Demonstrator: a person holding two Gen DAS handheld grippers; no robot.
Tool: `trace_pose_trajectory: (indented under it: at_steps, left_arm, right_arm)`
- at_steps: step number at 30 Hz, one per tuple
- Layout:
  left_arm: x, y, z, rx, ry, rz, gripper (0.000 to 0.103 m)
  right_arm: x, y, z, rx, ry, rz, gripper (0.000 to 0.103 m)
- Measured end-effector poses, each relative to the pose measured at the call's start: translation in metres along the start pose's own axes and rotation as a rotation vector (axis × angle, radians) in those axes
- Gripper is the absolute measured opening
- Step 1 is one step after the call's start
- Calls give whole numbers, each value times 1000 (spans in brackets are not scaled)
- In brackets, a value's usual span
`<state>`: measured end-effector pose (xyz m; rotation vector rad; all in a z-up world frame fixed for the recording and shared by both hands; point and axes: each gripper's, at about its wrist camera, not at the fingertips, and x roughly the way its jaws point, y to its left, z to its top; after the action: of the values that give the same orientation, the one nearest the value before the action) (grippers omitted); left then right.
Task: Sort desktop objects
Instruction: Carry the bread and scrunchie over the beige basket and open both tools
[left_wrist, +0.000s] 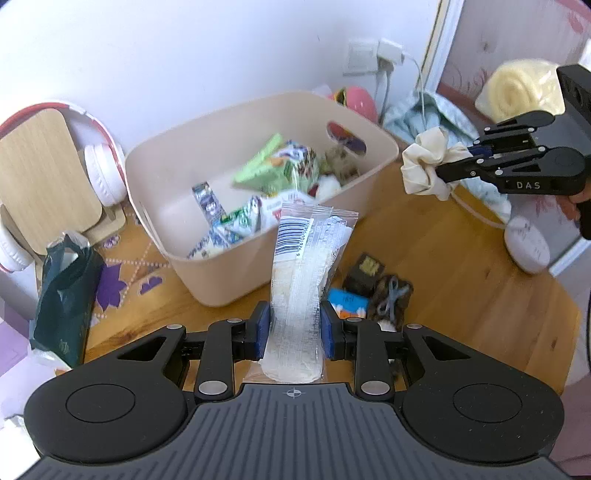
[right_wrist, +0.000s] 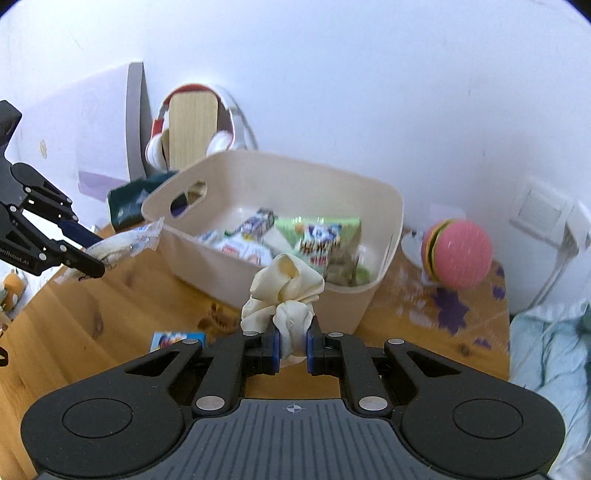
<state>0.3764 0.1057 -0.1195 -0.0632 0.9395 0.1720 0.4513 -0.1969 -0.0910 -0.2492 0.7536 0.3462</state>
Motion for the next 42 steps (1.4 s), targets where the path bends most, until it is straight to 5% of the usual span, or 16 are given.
trace_pose_trajectory:
  at_steps: [12,22,42]
  left_arm:
    - [-13,22,37,-63,-119,21,29]
    - [14,45,72,-189,-180,65,29]
    - [103,46,71,-192,38,199,29]
  right_arm:
    - [-2,-14,43,-27,-97,-36,12]
    - [33,-23,69,12,-121,-57,12]
    - [114,-26,56,16,63,-98,13]
